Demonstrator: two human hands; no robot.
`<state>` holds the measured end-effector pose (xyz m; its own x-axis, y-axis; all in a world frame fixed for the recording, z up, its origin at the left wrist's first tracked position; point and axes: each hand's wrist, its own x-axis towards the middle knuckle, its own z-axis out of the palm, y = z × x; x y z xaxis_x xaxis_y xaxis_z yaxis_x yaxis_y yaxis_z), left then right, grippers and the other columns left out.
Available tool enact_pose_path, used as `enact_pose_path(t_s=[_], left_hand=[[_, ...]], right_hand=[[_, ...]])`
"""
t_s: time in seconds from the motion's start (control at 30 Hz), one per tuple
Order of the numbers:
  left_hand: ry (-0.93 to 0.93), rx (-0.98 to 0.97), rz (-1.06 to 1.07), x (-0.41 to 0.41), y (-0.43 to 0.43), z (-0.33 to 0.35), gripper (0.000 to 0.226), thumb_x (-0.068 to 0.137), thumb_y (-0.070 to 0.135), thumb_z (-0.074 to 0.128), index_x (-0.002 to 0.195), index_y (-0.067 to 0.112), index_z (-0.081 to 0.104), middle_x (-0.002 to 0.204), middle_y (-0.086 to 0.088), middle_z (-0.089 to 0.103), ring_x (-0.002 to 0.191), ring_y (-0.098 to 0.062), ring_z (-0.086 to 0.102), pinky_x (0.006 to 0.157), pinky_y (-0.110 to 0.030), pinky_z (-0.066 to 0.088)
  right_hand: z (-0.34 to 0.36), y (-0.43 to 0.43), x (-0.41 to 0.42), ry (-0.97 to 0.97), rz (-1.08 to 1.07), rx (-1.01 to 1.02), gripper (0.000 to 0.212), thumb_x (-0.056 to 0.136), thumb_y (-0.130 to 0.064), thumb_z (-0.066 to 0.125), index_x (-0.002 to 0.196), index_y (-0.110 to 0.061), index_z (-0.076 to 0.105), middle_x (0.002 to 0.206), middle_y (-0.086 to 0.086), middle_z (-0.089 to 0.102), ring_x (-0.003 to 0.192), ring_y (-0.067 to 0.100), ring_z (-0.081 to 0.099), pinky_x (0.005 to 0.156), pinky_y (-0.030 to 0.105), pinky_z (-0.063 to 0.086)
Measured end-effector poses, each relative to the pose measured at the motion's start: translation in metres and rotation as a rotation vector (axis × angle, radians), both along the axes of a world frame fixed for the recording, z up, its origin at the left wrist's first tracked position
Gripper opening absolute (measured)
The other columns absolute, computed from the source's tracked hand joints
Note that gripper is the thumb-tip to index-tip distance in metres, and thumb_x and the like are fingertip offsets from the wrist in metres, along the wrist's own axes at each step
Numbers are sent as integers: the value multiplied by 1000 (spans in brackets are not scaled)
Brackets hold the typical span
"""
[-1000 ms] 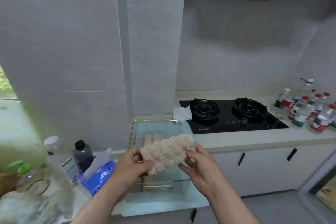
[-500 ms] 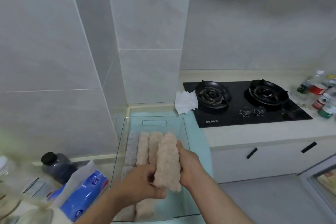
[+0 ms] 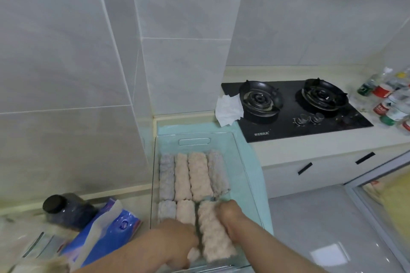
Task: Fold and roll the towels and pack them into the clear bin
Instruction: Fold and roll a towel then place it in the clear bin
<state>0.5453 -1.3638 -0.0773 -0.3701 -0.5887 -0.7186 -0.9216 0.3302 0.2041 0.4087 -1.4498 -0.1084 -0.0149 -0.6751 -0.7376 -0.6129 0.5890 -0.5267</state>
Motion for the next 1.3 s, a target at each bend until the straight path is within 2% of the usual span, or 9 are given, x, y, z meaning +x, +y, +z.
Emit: enact_pose_path(t_s=[0.17, 0.3, 0.43, 0.53, 0.63, 0.73, 0.9, 1.1, 1.3], left_hand=[[-9, -6, -6, -1, 5, 8, 47, 93, 39, 50, 136, 22, 46, 129, -9, 45, 110, -36, 53, 82, -44, 46], [-39, -4, -25, -3, 6, 14, 45, 93, 38, 48, 135, 20, 46, 127, -9, 45, 111, -35, 52, 88, -49, 47], [-36, 12, -24, -3, 7, 13, 48, 93, 38, 49, 138, 24, 43, 130, -8, 44, 114, -34, 51, 89, -47, 46], [-30, 13, -16, -2, 7, 13, 47, 93, 37, 50, 137, 24, 44, 130, -8, 44, 114, -34, 51, 90, -46, 46], [-27, 19, -30, -2, 6, 14, 46, 93, 37, 49, 137, 26, 44, 131, -8, 43, 114, -34, 51, 88, -44, 45], [-24, 42, -42, -1, 6, 12, 46, 93, 36, 48, 138, 31, 42, 133, -8, 42, 115, -35, 50, 89, -45, 45], [-63, 76, -59, 0, 4, 12, 49, 94, 35, 47, 143, 30, 40, 137, -8, 39, 119, -34, 48, 95, -47, 45], [-37, 66, -35, 1, 6, 12, 49, 94, 38, 46, 143, 31, 38, 139, -6, 37, 122, -33, 47, 96, -48, 44], [-27, 48, 5, -1, 5, 12, 47, 95, 38, 43, 142, 31, 41, 140, -3, 40, 124, -30, 46, 97, -48, 44]], right_hand=[[-7, -8, 5, -114, -90, 62, 27, 101, -9, 29, 111, -10, 53, 118, 15, 61, 110, 31, 59, 100, 39, 47], [-12, -1, 6, -119, -62, 37, 25, 98, -5, 32, 107, -13, 55, 96, 9, 61, 78, 20, 57, 69, 29, 49], [-10, 3, 11, 123, 189, -157, 24, 97, -22, 45, 116, -9, 51, 116, 10, 58, 106, 26, 58, 90, 32, 45], [2, 5, 14, 375, 468, -207, 30, 96, -29, 43, 115, -11, 58, 117, 8, 56, 108, 25, 58, 87, 31, 45], [16, 6, 13, 192, 384, -15, 24, 97, -20, 39, 83, -12, 57, 87, 4, 59, 75, 15, 58, 80, 30, 55], [28, 9, 11, -72, 46, 294, 32, 101, -27, 34, 83, -10, 55, 74, 6, 55, 62, 17, 54, 55, 26, 53], [22, 17, 15, -290, -171, 392, 32, 91, -38, 48, 104, -13, 60, 87, 8, 54, 70, 19, 45, 67, 29, 40], [42, 18, 9, -181, -121, 345, 31, 98, -28, 40, 79, -11, 56, 74, 5, 56, 63, 18, 50, 60, 26, 44], [40, 24, 16, -261, -49, 444, 40, 100, -43, 37, 103, -9, 59, 93, 10, 64, 82, 23, 61, 68, 34, 50]])
